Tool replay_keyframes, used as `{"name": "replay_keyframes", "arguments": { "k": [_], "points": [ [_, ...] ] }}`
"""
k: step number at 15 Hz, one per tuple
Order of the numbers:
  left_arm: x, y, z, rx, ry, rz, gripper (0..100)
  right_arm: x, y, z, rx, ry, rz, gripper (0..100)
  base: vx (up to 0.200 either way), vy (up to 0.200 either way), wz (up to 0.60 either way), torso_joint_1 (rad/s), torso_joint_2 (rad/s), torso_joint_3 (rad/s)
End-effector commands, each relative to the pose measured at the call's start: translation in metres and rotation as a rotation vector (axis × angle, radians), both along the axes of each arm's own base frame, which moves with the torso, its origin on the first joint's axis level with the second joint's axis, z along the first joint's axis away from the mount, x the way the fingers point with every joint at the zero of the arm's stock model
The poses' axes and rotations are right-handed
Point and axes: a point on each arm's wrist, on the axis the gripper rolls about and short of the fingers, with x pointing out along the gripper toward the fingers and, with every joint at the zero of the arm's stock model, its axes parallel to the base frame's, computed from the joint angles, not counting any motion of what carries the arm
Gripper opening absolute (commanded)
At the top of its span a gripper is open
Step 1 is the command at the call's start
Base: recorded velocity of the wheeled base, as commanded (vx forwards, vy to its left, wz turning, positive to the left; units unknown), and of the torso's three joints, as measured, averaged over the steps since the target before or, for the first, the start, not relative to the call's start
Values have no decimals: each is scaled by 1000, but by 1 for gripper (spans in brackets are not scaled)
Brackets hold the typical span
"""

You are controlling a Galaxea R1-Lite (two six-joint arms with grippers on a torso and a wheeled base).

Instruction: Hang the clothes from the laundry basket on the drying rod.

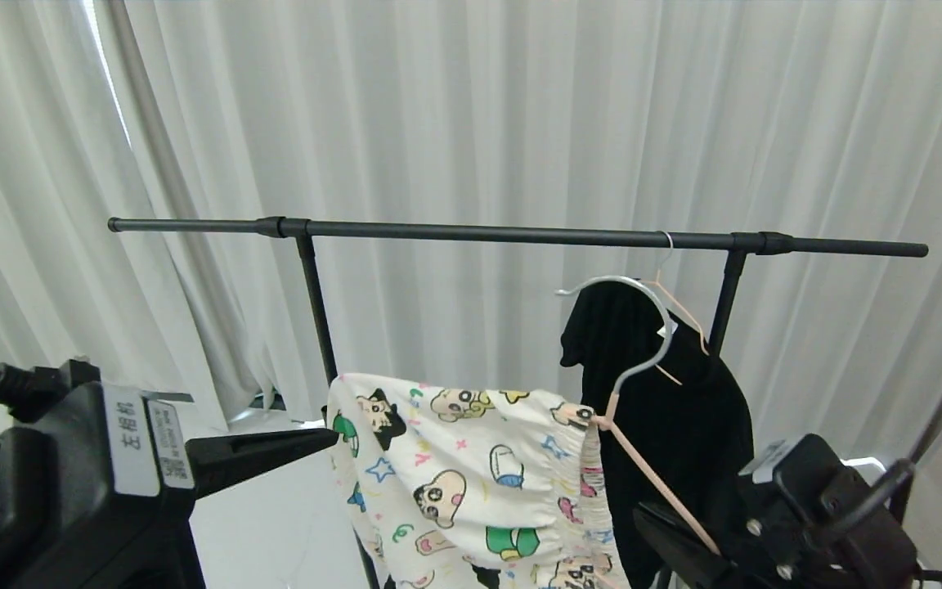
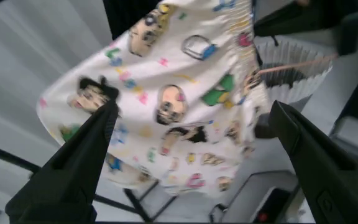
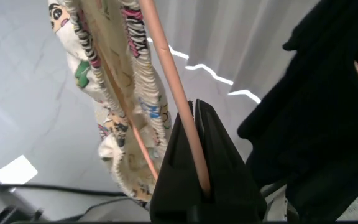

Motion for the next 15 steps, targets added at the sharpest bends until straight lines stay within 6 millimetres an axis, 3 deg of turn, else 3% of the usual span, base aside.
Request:
{"name": "replay_keyframes", "arguments": {
  "k": [1, 5, 9, 15],
  "points": [
    [-1, 10, -1, -3, -18, 12, 100, -15, -11, 0, 9, -3, 59, 0, 0, 0, 0, 0, 0, 0],
    [-6, 4, -4, -1, 7, -89, 100, -32, -10, -4, -5, -2, 147, 0, 0, 0, 0, 0, 0, 0],
    [-16, 2, -19, 40, 43, -178, 100, -45, -17, -17, -77, -13, 223, 0, 0, 0, 0, 0, 0, 0],
    [-19, -8, -36, 99, 115, -279, 100, -59, -14, -17, -121, -62, 317, 0, 0, 0, 0, 0, 0, 0]
  ]
}}
